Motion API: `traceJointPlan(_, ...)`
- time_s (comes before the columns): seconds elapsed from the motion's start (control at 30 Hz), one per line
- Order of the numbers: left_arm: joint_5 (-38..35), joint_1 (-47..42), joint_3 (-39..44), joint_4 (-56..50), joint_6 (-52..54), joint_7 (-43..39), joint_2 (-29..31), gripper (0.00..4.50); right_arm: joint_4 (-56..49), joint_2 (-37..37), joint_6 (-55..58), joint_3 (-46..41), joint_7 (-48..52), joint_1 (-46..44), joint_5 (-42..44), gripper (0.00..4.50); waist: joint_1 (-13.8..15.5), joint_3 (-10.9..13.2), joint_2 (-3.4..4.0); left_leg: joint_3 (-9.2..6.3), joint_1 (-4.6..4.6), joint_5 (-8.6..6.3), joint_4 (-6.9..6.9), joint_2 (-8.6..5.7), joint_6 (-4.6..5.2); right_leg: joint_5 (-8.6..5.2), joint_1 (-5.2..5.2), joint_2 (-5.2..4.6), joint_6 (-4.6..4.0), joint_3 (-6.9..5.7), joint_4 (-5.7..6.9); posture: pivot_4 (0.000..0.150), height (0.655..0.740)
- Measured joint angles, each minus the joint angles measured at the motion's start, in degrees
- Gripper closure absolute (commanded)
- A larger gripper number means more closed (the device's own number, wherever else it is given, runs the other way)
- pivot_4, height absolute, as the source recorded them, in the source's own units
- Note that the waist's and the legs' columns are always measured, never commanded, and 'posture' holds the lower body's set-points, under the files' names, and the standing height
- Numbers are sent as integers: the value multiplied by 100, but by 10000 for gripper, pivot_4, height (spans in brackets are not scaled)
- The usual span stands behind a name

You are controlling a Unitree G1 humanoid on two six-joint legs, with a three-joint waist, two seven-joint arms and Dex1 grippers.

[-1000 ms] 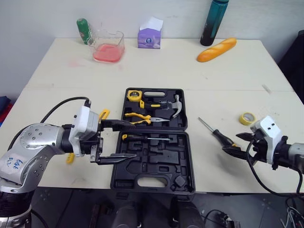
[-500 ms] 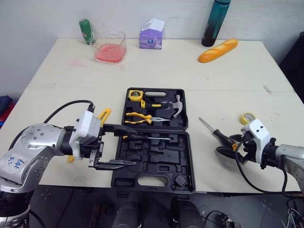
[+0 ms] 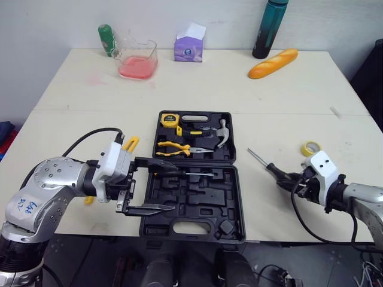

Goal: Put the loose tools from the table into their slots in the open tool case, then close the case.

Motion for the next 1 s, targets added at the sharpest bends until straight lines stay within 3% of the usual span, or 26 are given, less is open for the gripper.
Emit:
traceJointPlan(0.27,3,100,0,5,-9,-12,-4,0,179,86,-466,79,218,-119,-135,35295,-12,0,0,11,4,1,0,0,1,0,-8,0,0,14,11,1500,7400)
traceJointPlan(0.63,-34,620,471,15,-163,38,-7,0,169,-525,-777,455,1709,-1322,-39,35295,-44,0,0,22,3,1,1,2,3,0,-19,-1,-1,29,16,1500,7400)
traceJointPlan(1.0,27,1596,1329,-197,-366,334,-8,0,-346,-361,-244,2222,2965,-3192,-40,35295,-167,2,-3,27,-2,-1,1,4,3,0,-33,-7,-1,37,22,1500,7400)
